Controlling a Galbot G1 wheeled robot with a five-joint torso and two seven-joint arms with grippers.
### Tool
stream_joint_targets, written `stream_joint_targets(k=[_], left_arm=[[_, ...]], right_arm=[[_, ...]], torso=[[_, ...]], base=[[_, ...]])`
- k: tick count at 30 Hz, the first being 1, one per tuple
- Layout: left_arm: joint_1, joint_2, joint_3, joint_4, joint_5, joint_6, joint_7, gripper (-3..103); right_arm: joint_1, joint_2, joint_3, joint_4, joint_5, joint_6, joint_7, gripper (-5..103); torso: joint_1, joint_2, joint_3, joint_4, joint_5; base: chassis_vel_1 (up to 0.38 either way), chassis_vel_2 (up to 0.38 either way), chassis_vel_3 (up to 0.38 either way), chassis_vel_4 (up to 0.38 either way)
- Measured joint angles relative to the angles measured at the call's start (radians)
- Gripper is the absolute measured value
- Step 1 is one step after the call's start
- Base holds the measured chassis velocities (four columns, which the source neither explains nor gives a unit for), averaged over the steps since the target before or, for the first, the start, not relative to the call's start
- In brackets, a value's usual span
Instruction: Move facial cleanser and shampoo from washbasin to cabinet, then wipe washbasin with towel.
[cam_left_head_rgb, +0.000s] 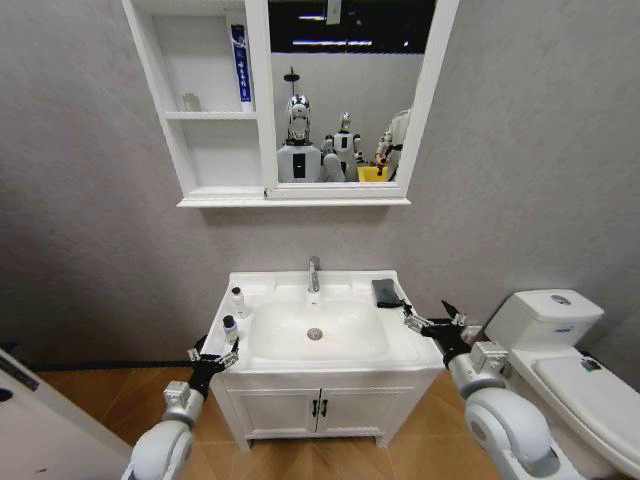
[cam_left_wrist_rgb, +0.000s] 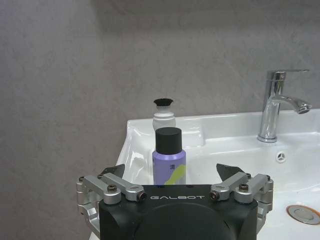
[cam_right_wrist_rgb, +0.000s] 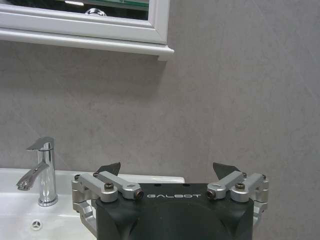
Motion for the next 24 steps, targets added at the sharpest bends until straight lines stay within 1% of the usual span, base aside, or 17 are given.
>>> stream_joint_targets(k=[1,2,6,13,14,16,19,21,22,23,24], left_arm=[[-0.025,-0.001,0.012,0.025,-0.005,0.008,-0.022,100],[-0.088,0.002,0.042,0.073,-0.029,0.038,-0.065,100],[-0.121,0.007,0.06,0.095,-0.047,0.054,-0.08,100],[-0.197,0.001,0.089,0.166,-0.049,0.055,-0.113,100],[-0.209,0.001,0.091,0.174,-0.05,0.055,-0.118,101],[-0.217,0.001,0.093,0.18,-0.05,0.055,-0.122,100],[-0.234,0.002,0.095,0.194,-0.049,0.055,-0.124,85],[-0.237,0.004,0.095,0.195,-0.05,0.055,-0.124,85],[-0.238,0.005,0.095,0.197,-0.05,0.054,-0.123,74],[-0.238,0.005,0.095,0.197,-0.05,0.054,-0.123,74],[-0.239,0.005,0.093,0.199,-0.051,0.054,-0.121,69]], right_arm=[[0.004,-0.002,0.003,-0.004,0.002,0.002,0.0,100],[0.016,-0.003,0.005,-0.017,0.004,0.01,0.001,100],[0.02,0.002,0.004,-0.027,0.003,0.015,0.001,100],[0.025,0.001,0.004,-0.041,0.002,0.021,0.001,100],[0.024,0.005,0.003,-0.042,0.0,0.023,0.001,100],[0.022,0.009,0.001,-0.043,-0.002,0.024,0.001,100],[0.019,0.02,-0.007,-0.045,-0.009,0.026,0.0,100],[0.019,0.022,-0.009,-0.045,-0.01,0.026,0.0,100],[0.02,0.022,-0.011,-0.047,-0.011,0.026,0.0,100],[0.02,0.022,-0.011,-0.047,-0.011,0.026,0.0,100],[0.021,0.022,-0.011,-0.047,-0.012,0.026,0.0,100]], torso=[[0.0,0.0,0.0,0.0,0.0],[0.0,0.0,0.0,0.0,-0.0001],[0.0,0.0,0.0,0.0001,0.0001],[0.0,0.0,0.0,0.0001,-0.0002],[0.0,0.0,0.0,0.0,-0.0001],[0.0,0.0,0.0,0.0,0.0],[0.0,0.0,0.0,0.0,0.0],[0.0,0.0,0.0,0.0001,-0.0001],[0.0,0.0,0.0,0.0001,-0.0001],[0.0,0.0,0.0,0.0001,-0.0001],[0.0,0.0,0.0,0.0001,-0.0001]], base=[[0.0,0.0,0.0,0.0],[0.0,0.0,0.0,0.0],[0.0,0.0,0.0,0.0],[0.0,0.0,0.0,0.0],[0.0,0.0,0.0,0.0],[0.0,0.0,0.0,0.0],[0.0,0.0,0.0,0.0],[0.0,0.0,0.0,0.0],[0.0,0.0,0.0,0.0],[0.0,0.0,0.0,0.0],[0.0,0.0,0.0,0.0]])
